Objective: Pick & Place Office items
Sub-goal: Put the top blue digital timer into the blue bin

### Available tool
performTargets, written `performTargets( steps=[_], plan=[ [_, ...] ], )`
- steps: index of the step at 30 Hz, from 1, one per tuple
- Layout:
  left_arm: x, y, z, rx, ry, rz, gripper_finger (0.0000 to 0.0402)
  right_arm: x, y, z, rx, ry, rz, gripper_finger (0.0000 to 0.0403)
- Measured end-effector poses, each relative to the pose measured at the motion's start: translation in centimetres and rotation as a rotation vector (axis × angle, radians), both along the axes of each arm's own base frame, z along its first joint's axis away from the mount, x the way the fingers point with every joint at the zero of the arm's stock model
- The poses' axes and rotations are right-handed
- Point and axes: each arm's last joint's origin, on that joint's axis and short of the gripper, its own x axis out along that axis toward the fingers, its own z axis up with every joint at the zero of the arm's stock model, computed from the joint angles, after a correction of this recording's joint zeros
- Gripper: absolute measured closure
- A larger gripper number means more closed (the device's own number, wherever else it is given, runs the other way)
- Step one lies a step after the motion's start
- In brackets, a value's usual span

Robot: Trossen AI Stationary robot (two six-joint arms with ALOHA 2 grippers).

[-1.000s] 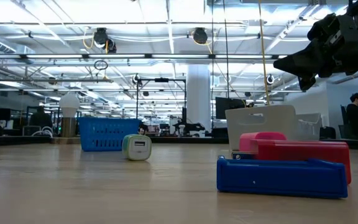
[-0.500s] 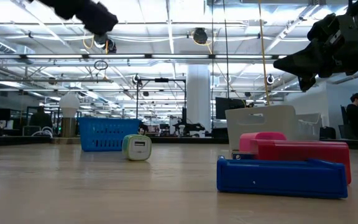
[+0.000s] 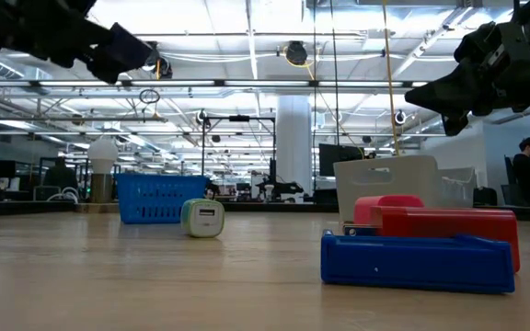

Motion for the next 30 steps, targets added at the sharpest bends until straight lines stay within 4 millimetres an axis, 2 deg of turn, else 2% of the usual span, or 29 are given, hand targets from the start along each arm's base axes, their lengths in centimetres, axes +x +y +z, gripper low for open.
performTargets(
  steps=[9,22,27,30],
  plan=[
    [-1.0,0.1,-1.5,0.017,-0.015,0.052,0.0119,0.0,0.0,-0.1,0.011,0.005,0.001,0.0403],
    [-1.1,0.5,-2.7,0.026,0.026,0.194,0.0114,0.0,0.2,-0.1,0.028,0.006,0.054,0.0403],
    [-1.0,0.6,-2.5,0.005,0.002,0.242,0.0115,0.0,0.2,-0.1,0.026,0.006,0.053,0.0403],
    [-0.7,0.9,-1.4,-0.076,-0.074,0.331,0.0114,0.0,0.2,-0.1,0.025,0.004,0.052,0.0403]
  ],
)
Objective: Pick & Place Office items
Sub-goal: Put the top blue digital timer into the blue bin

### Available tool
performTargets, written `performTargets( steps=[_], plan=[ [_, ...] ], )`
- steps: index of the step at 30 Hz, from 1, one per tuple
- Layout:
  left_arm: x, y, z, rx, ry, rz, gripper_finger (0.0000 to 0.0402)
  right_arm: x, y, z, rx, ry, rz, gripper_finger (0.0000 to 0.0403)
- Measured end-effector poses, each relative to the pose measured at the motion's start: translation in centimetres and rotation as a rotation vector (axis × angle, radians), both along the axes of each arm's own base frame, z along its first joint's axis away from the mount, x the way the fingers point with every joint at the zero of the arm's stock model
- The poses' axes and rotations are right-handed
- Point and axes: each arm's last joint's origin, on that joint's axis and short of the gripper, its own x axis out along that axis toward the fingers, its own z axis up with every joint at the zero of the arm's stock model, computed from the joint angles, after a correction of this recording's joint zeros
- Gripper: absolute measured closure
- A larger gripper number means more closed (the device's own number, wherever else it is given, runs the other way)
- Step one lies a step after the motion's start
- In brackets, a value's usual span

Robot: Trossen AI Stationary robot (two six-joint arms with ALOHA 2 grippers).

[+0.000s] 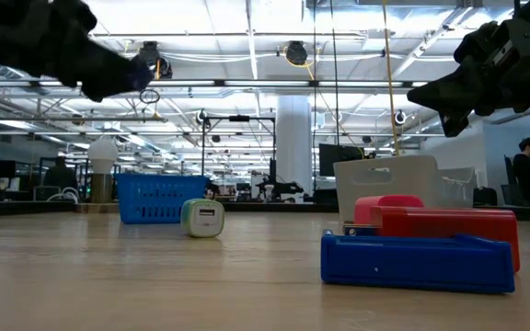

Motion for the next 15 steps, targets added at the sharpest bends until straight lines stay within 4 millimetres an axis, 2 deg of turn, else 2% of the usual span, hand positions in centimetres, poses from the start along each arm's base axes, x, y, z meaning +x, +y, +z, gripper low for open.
performTargets(
  steps=[4,8,11,15],
  plan=[
    [0.7,0.2,2.0,-0.078,-0.006,0.058,0.0112,0.0,0.0,0.0,0.0,-0.001,-0.001,0.0403],
    [2.0,0.7,3.4,-0.159,0.146,0.146,0.0112,0.0,0.0,0.0,0.0,0.0,-0.001,0.0403],
    [3.4,1.1,3.6,-0.193,0.3,0.18,0.0118,0.0,0.0,0.0,0.0,0.0,-0.001,0.0403],
    [5.7,1.3,2.6,-0.176,0.483,0.19,0.0119,0.0,0.0,0.0,0.0,0.003,-0.001,0.0403]
  ],
)
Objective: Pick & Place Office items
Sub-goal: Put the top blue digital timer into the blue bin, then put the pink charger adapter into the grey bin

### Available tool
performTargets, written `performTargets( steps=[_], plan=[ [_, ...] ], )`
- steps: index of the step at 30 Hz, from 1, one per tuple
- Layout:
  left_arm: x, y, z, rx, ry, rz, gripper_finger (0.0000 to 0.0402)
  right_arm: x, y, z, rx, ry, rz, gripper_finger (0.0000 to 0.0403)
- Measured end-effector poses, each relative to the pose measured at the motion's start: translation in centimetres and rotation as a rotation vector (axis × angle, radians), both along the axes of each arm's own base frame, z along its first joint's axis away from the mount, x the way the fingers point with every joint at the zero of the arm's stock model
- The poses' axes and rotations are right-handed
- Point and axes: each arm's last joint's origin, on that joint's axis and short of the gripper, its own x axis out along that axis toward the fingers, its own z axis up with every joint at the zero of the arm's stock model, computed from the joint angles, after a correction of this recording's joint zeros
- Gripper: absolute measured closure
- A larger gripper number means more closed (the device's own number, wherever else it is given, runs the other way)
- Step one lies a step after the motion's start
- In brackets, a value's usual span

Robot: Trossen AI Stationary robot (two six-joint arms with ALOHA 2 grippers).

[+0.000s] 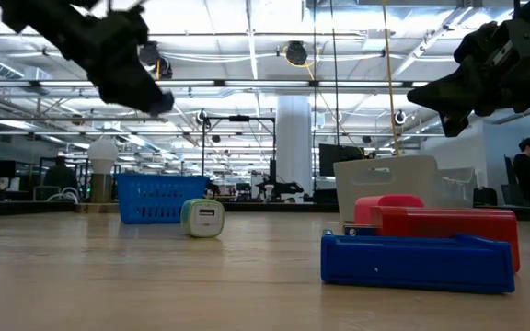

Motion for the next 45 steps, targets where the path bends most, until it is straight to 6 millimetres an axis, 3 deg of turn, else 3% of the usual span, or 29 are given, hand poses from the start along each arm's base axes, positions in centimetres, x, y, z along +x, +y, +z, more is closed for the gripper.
performTargets(
  steps=[11,21,34,45],
  plan=[
    [4.7,0.4,-4.7,0.045,0.321,-0.099,0.0119,0.0,0.0,-0.3,0.0,0.033,0.0,0.0403],
    [6.2,0.6,-7.7,0.06,0.47,-0.141,0.0119,0.0,0.0,-0.5,0.002,0.05,0.0,0.0403],
    [6.7,0.6,-8.3,0.121,0.488,-0.224,0.0111,0.0,0.0,-0.5,0.004,0.052,0.001,0.0403],
    [6.8,0.5,-8.3,0.137,0.488,-0.246,0.0041,0.0,0.0,-0.6,0.004,0.058,0.002,0.0403]
  ],
)
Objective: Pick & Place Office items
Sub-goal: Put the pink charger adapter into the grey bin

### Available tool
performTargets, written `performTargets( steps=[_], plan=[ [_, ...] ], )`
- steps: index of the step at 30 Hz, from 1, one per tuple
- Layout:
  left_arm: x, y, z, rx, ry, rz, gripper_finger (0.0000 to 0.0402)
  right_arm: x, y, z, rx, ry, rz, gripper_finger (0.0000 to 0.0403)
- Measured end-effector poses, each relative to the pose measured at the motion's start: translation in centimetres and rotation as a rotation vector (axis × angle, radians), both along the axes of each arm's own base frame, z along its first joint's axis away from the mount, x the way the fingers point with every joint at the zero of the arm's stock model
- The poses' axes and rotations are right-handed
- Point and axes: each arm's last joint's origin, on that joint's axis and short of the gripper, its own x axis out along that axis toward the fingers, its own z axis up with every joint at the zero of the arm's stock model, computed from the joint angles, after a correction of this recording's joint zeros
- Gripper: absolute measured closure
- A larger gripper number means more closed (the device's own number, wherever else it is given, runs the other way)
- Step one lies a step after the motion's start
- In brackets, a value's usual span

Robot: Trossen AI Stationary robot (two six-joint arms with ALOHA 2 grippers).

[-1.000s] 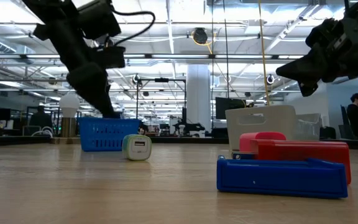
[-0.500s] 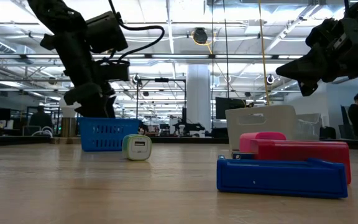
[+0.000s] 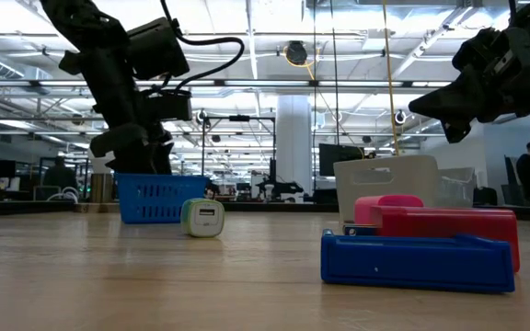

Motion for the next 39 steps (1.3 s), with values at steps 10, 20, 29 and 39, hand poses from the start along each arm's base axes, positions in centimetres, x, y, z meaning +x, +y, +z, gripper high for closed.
performTargets(
  steps=[10,20,29,39],
  plan=[
    [-0.8,0.0,6.0,0.012,-0.073,0.009,0.0058,0.0,0.0,0.0,0.0,0.0,0.0,0.0403],
    [-8.2,-1.3,15.6,-0.013,-0.579,-0.024,0.0247,0.0,0.0,0.0,0.0,-0.002,0.0,0.0403],
    [-15.5,-1.6,13.6,-0.03,-0.879,0.1,0.0387,0.0,0.0,0.1,0.0,-0.015,-0.001,0.0403],
    [-17.6,-1.7,7.8,-0.057,-0.941,0.112,0.0399,0.0,0.0,0.2,0.001,-0.02,-0.002,0.0403]
  ],
)
